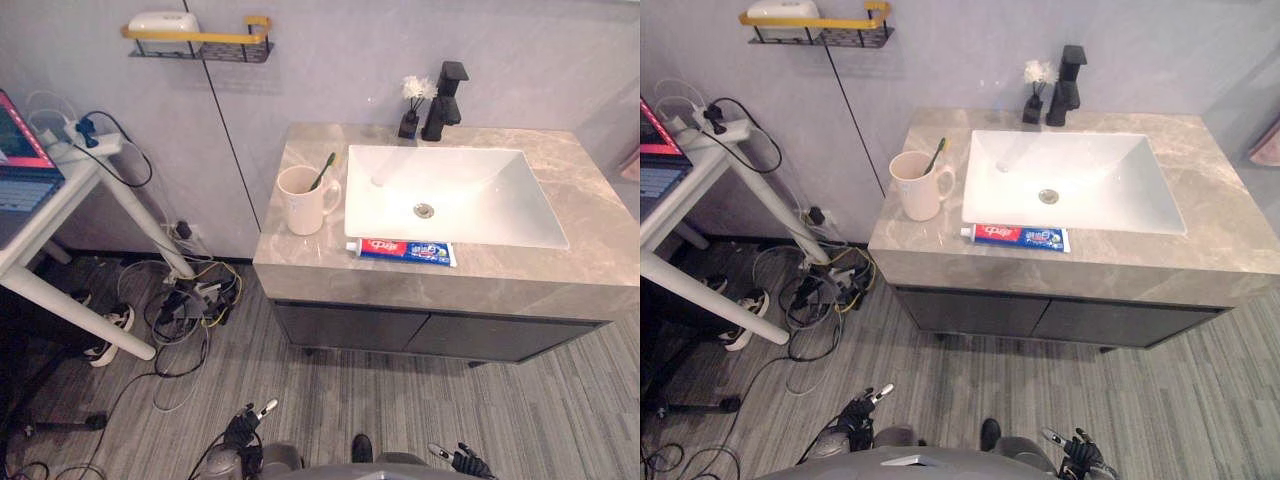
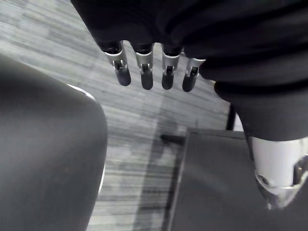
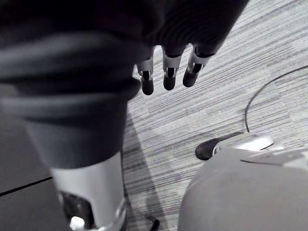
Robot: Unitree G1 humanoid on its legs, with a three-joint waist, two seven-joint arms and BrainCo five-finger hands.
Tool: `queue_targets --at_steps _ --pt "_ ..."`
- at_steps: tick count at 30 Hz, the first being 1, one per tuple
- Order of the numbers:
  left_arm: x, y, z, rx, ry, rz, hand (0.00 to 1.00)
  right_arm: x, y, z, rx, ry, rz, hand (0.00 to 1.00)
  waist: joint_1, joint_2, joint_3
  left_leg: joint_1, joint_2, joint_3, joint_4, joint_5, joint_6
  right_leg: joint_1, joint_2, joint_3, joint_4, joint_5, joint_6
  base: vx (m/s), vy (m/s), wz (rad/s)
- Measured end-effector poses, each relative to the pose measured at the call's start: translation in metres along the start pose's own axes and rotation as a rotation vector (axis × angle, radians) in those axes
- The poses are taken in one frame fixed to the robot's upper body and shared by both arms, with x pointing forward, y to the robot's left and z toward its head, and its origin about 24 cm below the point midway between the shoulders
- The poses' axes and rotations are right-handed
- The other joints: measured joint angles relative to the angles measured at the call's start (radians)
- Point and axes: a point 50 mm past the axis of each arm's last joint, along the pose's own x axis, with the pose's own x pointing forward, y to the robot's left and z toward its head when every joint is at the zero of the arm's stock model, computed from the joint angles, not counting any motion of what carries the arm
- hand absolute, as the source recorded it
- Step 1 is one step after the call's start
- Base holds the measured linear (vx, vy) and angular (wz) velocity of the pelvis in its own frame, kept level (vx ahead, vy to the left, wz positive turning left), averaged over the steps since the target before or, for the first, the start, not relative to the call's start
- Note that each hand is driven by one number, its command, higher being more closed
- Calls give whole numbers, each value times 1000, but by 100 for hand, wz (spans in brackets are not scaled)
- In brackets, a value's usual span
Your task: Organize washtable
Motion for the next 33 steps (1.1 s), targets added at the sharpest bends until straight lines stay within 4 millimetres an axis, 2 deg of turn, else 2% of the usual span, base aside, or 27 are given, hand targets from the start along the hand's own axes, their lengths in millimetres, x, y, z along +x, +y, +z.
queue_targets --at_steps 1,3,4,5,6,7,8,12,13,15,16,17,18,19,20,22,23,24,25,26,27,28,29,31,33 --pt "0 0 0 -8 0 1 0 0 -1 0 0 1 -2 0 4 -5 2 -15 -4 -6 35 16 5 2 -3 8 10 -4 -1 -159 18 -33" --pt "0 -3 -1 -31 -1 2 0 0 0 3 5 -9 -1 0 8 8 5 -54 -11 -16 77 -28 28 2 -11 25 16 -14 -3 -55 54 -20" --pt "0 -3 -1 -44 -5 4 0 1 -2 3 23 -10 -10 0 8 14 9 -78 -17 -12 24 -66 32 -4 -17 36 13 -14 -3 5 99 -10" --pt "-1 -2 -1 -59 -9 13 0 0 -2 2 30 -8 -12 0 11 12 10 -79 -29 -17 -78 -70 31 -10 -26 44 13 -15 0 -7 147 -18" --pt "-1 1 -3 -69 -5 24 0 0 -4 1 36 -5 -16 0 10 15 9 -62 -40 -29 -246 -61 18 -26 -34 47 11 -17 4 110 213 -45" --pt "-3 6 -9 -89 15 44 0 0 -7 2 42 -15 -25 0 10 36 3 -41 -39 -50 -389 -24 33 -30 -26 62 -1 -20 14 205 268 -59" --pt "-7 11 -18 -96 49 61 0 -1 -9 0 65 -9 -31 0 8 41 -10 -39 -51 -41 -400 -19 46 -2 -35 84 -34 -10 40 264 233 -50" --pt "-10 22 -28 -64 103 78 0 -6 -10 -20 99 42 -43 0 7 6 -43 17 -129 -25 -480 -19 51 4 -111 82 -33 -31 100 319 110 4" --pt "-10 22 -30 -58 108 75 0 -6 -11 -20 100 42 -44 0 7 6 -46 29 -137 -19 -492 -14 60 7 -120 82 -27 -38 106 290 64 3" --pt "-11 21 -33 -27 124 65 0 -6 -13 -19 99 41 -49 0 11 8 -54 80 -161 0 -522 8 106 25 -147 89 5 -86 123 319 69 -8" --pt "-11 20 -34 -17 126 62 0 -6 -12 -19 97 38 -46 0 11 3 -60 90 -168 5 -531 4 112 20 -152 99 20 -101 126 295 41 -17" --pt "-11 21 -32 2 122 56 0 -4 -9 -14 96 23 -36 0 11 0 -67 104 -180 13 -546 -3 122 13 -163 106 54 -127 132 743 -140 -51" --pt "1 8 0 125 20 -14 0 1 13 10 64 -58 35 0 -25 -29 -49 224 -171 40 -492 -21 160 -194 -142 59 501 -155 144 660 -181 -54" --pt "3 -5 3 112 8 -44 0 1 18 11 41 -65 51 0 -25 -46 -46 147 -184 31 -435 -66 138 -164 -174 45 467 -132 129 492 -164 -54" --pt "3 -12 4 109 6 -61 0 2 13 18 33 -82 39 0 -30 -23 -31 141 -164 11 -504 -12 132 -176 -152 39 481 -138 127 -31 -19 -27" --pt "3 -10 3 116 9 -60 0 3 13 19 39 -87 39 0 -24 -15 -32 157 -167 12 -520 -13 132 -189 -167 18 518 -143 131 71 -15 -12" --pt "4 -8 7 121 0 -56 0 3 13 22 50 -95 35 0 -22 -14 -2 203 -149 3 -540 -15 136 -210 -171 -13 594 -119 136 96 -54 2" --pt "4 -6 5 124 4 -52 0 3 12 22 46 -95 35 0 -23 -17 1 220 -144 0 -550 -15 136 -212 -179 -29 601 -152 119 95 -88 2" --pt "3 -5 3 126 12 -54 0 3 10 19 46 -85 29 0 -23 -19 0 237 -133 -5 -557 -17 133 -211 -191 -38 560 -190 124 88 -67 22" --pt "0 2 -4 131 32 -39 0 2 6 13 72 -66 14 0 -22 -15 -11 242 -114 -21 -555 -24 118 -200 -195 -17 450 -192 145 136 -106 49" --pt "-1 11 -7 132 39 -24 0 0 5 4 98 -36 5 0 -24 -35 -19 257 -113 -38 -555 -31 101 -161 -211 18 312 -144 211 123 -141 61" --pt "-1 16 -6 129 39 -22 0 -1 4 -3 112 -12 0 0 -25 -50 -19 275 -115 -52 -555 -41 84 -134 -231 17 250 -109 231 152 -257 58" --pt "-4 26 -10 119 50 -7 0 -5 1 -20 124 47 -8 0 -18 -65 -29 313 -110 -73 -553 -57 62 -85 -242 3 183 -78 215 101 -289 38" --pt "-15 31 -40 72 146 33 0 -7 -8 -25 120 62 -23 0 -18 -33 -75 322 -60 -71 -551 -56 54 -39 -197 -14 131 -62 199 73 -264 10" --pt "-17 26 -47 43 176 36 0 -6 -11 -19 114 45 -27 0 -18 -3 -90 318 -31 -72 -565 -55 37 -30 -167 -25 89 -44 175 -2 -158 -2"
